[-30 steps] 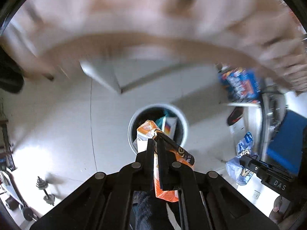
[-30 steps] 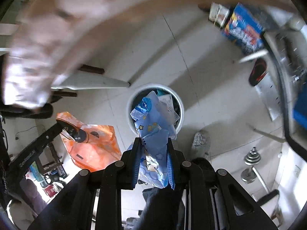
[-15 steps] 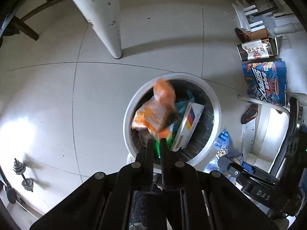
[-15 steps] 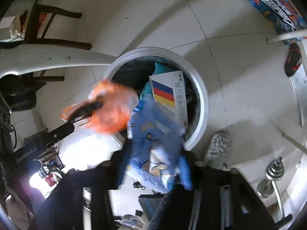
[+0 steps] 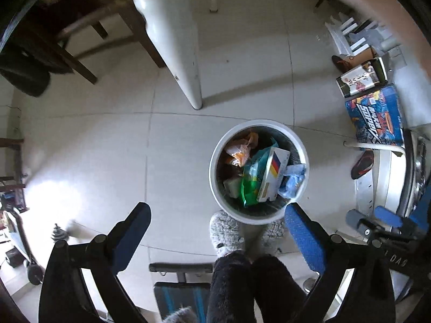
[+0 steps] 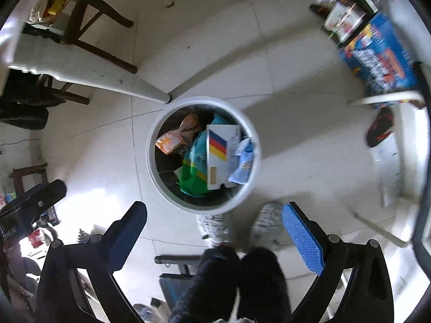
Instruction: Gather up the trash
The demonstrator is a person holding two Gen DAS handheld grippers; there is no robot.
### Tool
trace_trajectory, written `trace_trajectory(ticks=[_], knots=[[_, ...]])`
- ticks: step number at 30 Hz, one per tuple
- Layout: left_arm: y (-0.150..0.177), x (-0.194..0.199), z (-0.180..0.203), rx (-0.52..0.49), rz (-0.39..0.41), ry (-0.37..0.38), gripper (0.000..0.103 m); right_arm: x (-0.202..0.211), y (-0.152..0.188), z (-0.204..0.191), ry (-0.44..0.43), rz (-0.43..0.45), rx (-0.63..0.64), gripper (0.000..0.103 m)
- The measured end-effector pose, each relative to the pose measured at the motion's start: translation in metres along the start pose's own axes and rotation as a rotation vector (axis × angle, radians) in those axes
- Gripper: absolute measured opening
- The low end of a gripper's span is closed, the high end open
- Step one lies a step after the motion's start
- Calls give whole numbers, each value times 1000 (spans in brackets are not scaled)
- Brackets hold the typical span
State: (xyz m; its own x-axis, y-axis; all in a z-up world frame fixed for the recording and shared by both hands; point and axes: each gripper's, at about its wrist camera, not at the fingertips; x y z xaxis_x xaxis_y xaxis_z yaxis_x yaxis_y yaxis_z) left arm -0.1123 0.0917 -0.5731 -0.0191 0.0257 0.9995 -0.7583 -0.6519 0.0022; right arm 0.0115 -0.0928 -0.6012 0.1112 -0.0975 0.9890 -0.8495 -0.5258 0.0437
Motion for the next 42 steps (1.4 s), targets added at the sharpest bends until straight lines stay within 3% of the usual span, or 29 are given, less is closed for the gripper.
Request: trace_trajectory(ticks=[6, 16, 21, 30, 42], knots=[[23, 93, 21, -24, 39, 13, 102, 114, 26, -6, 6, 31, 30, 102], [55, 268, 41, -49, 135, 121, 102, 324, 70, -18, -76, 107, 78, 102], [68, 332, 42, -31, 174, 195, 102, 405, 91, -21, -135, 146, 110, 102], [95, 407, 41, -11, 213, 315, 102, 493, 129, -23, -226, 175, 143, 102], [115, 454, 43, -32, 260, 355, 102, 530, 158, -25, -279, 180, 181, 102]])
Point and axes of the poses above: each gripper's, at about its wrist camera, not at the fingertips, and x roughly against the way its jaws point, z to its right, y to its underside
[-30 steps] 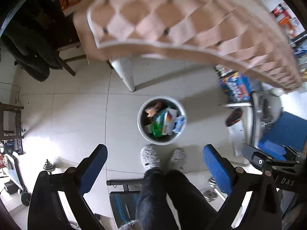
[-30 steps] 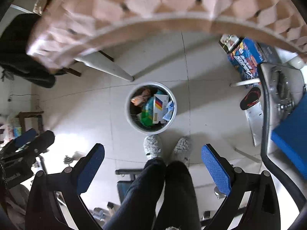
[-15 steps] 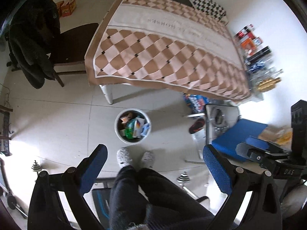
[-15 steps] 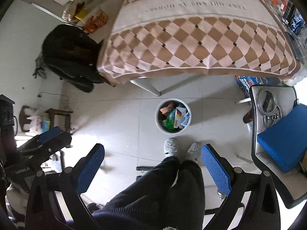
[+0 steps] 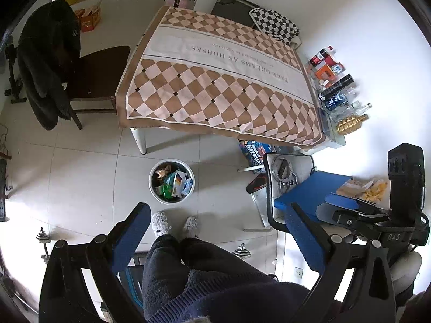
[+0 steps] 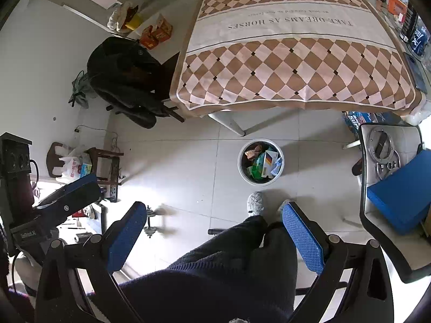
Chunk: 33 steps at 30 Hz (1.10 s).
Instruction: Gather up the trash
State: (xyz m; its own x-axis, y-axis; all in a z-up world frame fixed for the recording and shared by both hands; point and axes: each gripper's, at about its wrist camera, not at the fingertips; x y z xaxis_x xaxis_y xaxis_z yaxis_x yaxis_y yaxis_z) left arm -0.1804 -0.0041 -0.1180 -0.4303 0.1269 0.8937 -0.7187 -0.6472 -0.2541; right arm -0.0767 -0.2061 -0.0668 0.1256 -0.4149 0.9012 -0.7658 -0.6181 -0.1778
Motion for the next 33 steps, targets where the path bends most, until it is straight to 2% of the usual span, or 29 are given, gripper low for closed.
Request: trace_trajectory(ticks=[15, 33], knots=[[4, 9, 10, -28, 19, 6, 103, 11, -4, -9, -24, -9, 19, 103], [-5, 14, 9, -69, 6, 52, 103, 20, -6, -7, -21, -17, -5, 103]])
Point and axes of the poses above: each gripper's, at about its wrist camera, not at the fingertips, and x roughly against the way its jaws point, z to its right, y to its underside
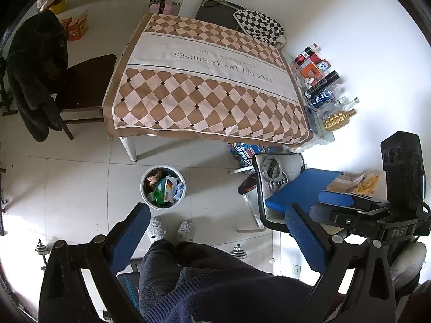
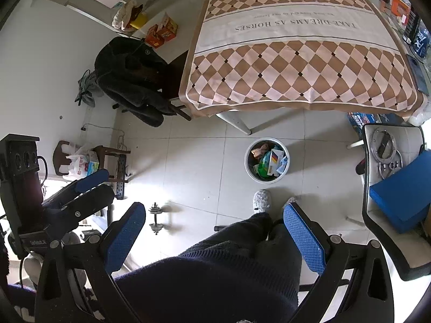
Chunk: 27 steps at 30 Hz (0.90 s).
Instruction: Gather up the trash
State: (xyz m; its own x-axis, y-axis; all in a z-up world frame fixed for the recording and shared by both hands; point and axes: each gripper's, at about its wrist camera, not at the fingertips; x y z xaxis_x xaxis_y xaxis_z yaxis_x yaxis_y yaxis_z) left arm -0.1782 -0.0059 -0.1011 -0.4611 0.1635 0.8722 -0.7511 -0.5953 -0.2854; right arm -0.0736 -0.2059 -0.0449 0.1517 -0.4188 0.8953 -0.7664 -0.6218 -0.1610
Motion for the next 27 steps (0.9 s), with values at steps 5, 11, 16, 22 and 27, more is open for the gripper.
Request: trace_trajectory(ticks=[5, 11, 16, 22, 27], knots=[[-2, 2, 1, -5, 1, 6, 103, 2, 0, -1, 5, 0, 0, 103], [-3, 2, 1, -2, 1, 5, 103, 3, 0, -3, 8, -2, 5, 103], [-4, 2, 1, -1, 2, 3, 103, 3, 1, -3, 8, -1, 5, 103], [-3, 2, 1, -3, 2, 2, 103, 5, 0, -4, 7, 1, -6, 103], [-4, 4, 1, -2, 1, 1, 103, 5, 0, -7, 12, -7, -6, 103]])
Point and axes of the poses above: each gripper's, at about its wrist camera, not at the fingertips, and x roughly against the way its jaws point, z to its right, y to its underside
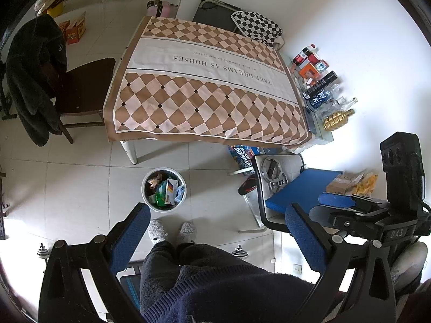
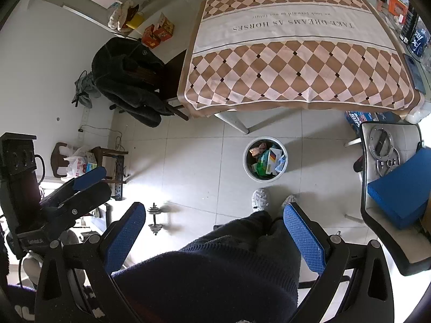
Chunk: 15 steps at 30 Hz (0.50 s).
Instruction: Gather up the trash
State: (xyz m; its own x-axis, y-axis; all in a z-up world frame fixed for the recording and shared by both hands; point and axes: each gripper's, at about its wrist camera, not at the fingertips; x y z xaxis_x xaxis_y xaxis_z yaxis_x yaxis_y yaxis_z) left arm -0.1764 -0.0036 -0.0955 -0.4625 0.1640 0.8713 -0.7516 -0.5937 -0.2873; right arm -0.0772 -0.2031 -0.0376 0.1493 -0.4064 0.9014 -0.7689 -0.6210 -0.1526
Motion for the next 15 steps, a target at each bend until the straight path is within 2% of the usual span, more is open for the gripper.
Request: trace_trajectory(ticks=[15], knots=[[-2, 1, -1, -1, -3, -2, 103, 0, -1, -5, 7, 2, -3, 103]])
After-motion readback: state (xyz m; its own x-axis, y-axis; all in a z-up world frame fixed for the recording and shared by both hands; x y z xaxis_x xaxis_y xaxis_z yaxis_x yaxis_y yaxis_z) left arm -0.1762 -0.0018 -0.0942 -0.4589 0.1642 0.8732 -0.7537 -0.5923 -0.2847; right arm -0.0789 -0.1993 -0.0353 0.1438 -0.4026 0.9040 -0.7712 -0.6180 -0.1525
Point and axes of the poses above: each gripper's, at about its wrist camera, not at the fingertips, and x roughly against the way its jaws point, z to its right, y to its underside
